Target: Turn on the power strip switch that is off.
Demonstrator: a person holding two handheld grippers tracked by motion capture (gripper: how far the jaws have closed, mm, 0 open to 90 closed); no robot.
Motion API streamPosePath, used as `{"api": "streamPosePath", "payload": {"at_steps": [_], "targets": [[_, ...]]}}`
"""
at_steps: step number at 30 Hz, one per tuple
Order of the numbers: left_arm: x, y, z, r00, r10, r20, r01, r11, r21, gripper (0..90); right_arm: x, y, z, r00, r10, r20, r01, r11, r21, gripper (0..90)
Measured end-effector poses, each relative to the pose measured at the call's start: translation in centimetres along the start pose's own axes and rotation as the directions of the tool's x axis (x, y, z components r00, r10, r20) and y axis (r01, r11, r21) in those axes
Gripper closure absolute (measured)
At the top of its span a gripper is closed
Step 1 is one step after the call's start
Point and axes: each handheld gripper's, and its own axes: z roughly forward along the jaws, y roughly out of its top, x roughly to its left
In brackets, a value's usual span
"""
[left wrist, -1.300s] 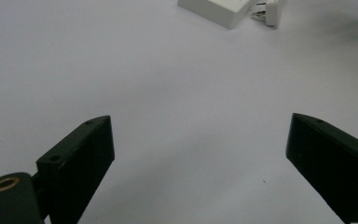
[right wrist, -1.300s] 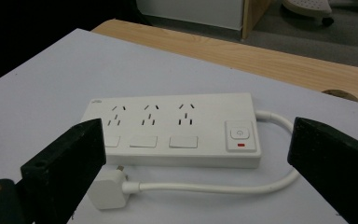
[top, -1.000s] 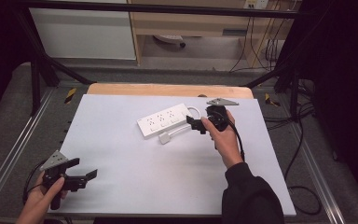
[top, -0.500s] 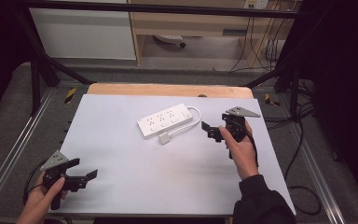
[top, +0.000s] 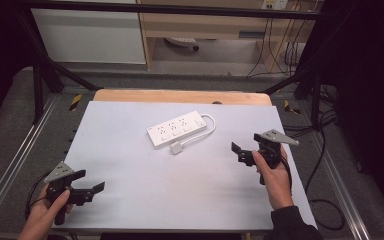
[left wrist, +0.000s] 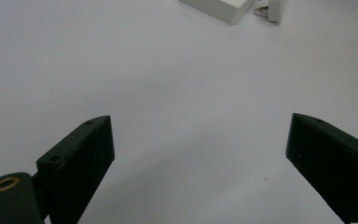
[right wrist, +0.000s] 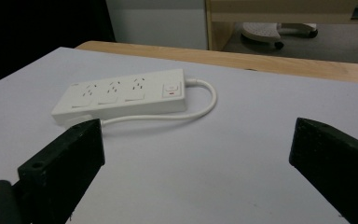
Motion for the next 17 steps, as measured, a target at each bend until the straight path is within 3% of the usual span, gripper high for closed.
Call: {"api": "streamPosePath", "payload": {"at_steps": [7, 11, 17], "targets": [[0.0, 0.0, 0.0, 1.0, 0.002, -0.001, -0.002, 1.0, 0.003, 7.8, -1.1, -2.8, -1.3, 0.999, 0.003, 0.044, -0.004, 1.0, 0.009, 4.6], [0.0, 0.0, 0.0, 1.0, 0.004, -0.003, -0.004, 1.0, 0.002, 7.8, -1.6, -4.7, -1.3, 0.9972, 0.002, 0.075, -0.006, 0.999, 0.051, 5.3], [-0.1, 0.1, 0.0, 1.0, 0.007, -0.001, -0.007, 1.0, -0.006, 7.8, -1.4, -6.8, -0.4, 0.9983, -0.009, 0.058, 0.0, 0.99, 0.143, 4.9]]}}
